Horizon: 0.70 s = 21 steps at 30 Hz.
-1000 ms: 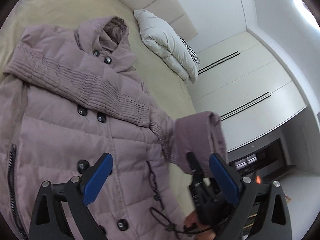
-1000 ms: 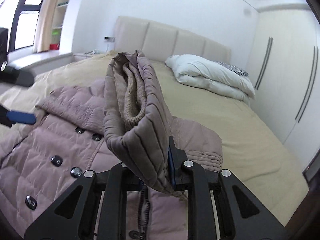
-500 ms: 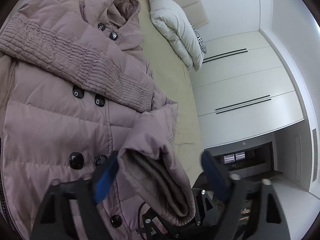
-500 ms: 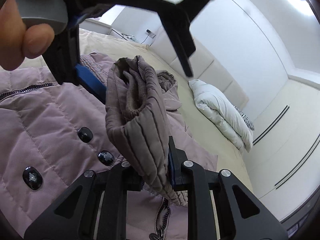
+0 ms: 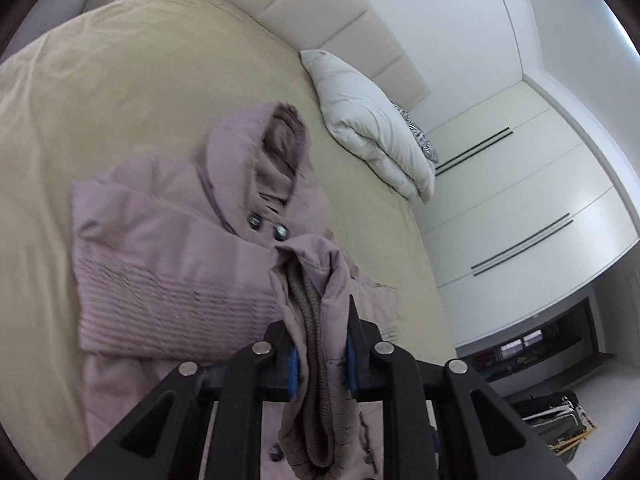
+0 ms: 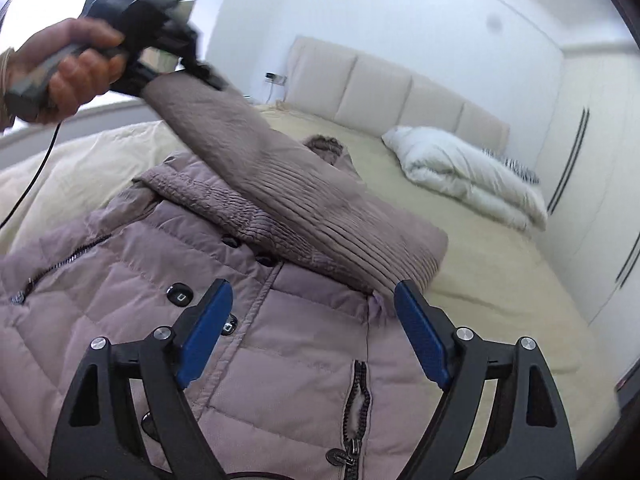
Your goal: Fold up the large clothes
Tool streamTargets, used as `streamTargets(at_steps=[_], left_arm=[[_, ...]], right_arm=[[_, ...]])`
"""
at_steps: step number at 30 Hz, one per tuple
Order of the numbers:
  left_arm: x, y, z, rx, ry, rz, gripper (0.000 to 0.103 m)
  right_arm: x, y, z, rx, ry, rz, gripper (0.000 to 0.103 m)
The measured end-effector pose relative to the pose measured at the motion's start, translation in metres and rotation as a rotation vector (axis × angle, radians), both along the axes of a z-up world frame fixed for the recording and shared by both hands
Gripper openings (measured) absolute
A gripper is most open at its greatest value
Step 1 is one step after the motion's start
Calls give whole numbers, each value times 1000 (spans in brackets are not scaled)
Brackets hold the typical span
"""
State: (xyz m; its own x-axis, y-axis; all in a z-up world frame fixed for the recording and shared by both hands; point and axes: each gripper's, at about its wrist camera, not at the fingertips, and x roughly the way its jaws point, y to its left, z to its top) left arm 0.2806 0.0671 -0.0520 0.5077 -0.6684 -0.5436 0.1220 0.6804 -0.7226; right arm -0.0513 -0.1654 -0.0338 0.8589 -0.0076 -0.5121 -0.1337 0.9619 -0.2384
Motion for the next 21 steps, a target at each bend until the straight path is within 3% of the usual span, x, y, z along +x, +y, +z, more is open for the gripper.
streamTargets(at_steps=[5, 8, 12, 14, 17, 19, 21], left_arm=[[44, 50, -56, 168, 106, 109, 19], [60, 68, -92, 183, 163, 133, 20], [65, 72, -112, 189, 170, 139, 23], [64, 73, -116, 200, 169, 153, 33], [52, 83, -104, 222, 147, 226, 37], [32, 85, -78, 303, 57, 336, 37], [18, 65, -54, 384, -57, 325, 37]], right_arm=[[44, -87, -2, 369, 103, -96, 83], [71, -125, -3, 549, 115, -110, 83], [114, -161, -1, 692, 119, -121, 82], [144, -173, -6, 770, 133, -119, 81], [186, -185, -14, 868, 164, -107, 75], [210, -194, -19, 912, 193, -114, 66], [232, -197, -33, 926, 230, -147, 61]])
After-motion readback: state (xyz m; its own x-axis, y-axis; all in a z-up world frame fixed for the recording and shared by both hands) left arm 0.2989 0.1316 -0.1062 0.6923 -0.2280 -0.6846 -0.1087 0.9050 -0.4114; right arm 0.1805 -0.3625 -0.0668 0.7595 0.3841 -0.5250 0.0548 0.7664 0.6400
